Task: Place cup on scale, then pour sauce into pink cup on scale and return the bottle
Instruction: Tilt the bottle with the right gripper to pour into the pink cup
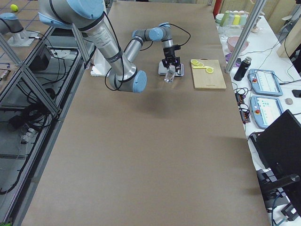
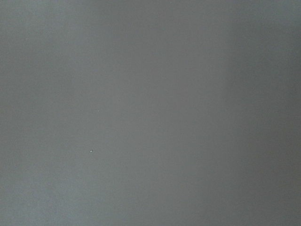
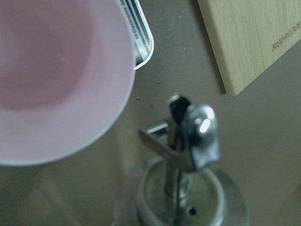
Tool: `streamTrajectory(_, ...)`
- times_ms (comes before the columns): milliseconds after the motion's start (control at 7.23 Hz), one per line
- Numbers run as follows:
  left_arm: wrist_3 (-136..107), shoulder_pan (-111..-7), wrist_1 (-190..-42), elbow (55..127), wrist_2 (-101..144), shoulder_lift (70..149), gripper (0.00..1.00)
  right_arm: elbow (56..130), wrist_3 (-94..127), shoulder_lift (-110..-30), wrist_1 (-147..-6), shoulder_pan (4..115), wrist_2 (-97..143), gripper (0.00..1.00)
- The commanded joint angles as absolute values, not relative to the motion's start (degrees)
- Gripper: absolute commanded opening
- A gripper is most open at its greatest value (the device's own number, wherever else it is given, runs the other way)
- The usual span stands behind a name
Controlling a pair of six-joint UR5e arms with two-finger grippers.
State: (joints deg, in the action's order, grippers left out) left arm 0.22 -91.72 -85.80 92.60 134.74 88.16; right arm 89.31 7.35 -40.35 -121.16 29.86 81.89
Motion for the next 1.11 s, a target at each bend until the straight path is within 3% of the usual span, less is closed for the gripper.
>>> streamTrajectory(0, 0.18, -91.85, -85.69, 92.72, 134.74, 88.15, 1.0, 89.21, 7.38, -40.17, -121.99, 28.66, 80.78, 0.12)
streamTrajectory(968, -0.09, -91.85, -85.78, 92.99, 134.82, 87.71, 1.0, 89.12, 8.26, -38.85, -128.83, 27.42, 77.79, 0.12)
